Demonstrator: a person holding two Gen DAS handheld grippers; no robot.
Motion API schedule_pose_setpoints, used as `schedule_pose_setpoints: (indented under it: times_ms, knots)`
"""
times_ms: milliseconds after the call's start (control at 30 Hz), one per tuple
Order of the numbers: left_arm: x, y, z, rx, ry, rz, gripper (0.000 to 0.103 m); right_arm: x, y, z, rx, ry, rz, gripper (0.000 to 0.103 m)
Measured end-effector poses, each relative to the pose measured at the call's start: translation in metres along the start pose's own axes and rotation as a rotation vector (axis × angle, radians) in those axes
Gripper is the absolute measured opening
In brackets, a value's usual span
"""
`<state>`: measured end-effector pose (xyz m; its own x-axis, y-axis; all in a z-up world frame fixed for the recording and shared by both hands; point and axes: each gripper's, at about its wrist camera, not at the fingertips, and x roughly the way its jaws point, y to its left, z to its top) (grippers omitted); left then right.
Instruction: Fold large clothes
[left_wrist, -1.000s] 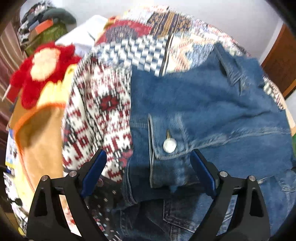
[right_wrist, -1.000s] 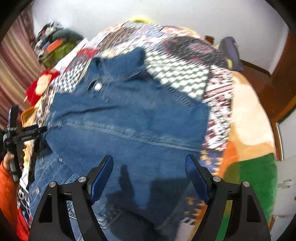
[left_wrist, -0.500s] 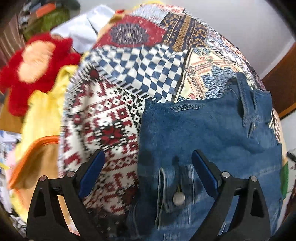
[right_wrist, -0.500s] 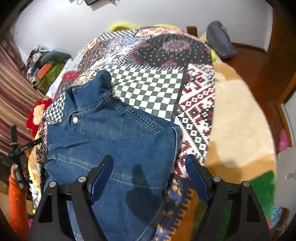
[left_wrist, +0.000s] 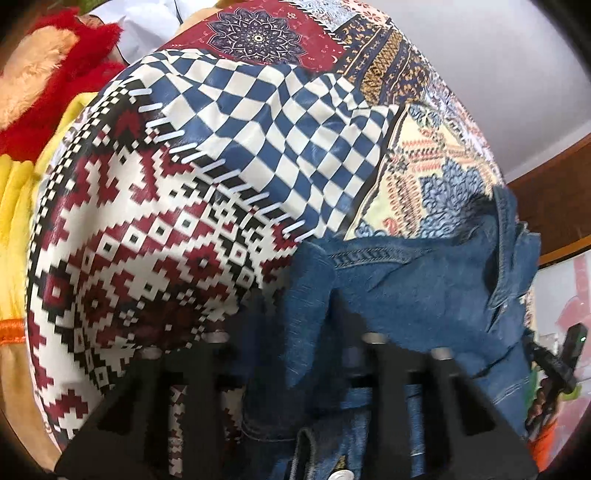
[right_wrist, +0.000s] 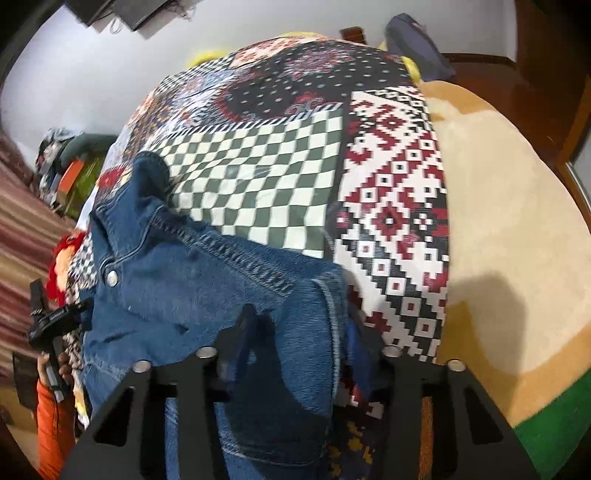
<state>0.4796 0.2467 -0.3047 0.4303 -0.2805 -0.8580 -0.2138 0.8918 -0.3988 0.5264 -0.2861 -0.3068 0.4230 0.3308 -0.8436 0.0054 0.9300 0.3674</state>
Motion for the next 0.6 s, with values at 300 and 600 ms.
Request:
schedule_pose_setpoints:
  times_ms: [300,600]
  knots:
    - [-0.017,-0.041,0.014,0.146,-0.070,0.143,0.010,-0.017,0.024,0.028,-0.122,-0.039,-0.038,0.011]
    - [-0.068,-0.054,0.040,0.186,-0.231,0.181,0.010,-0.028,0.082,0.090,-0.302,-0.154,-0.116,0.009]
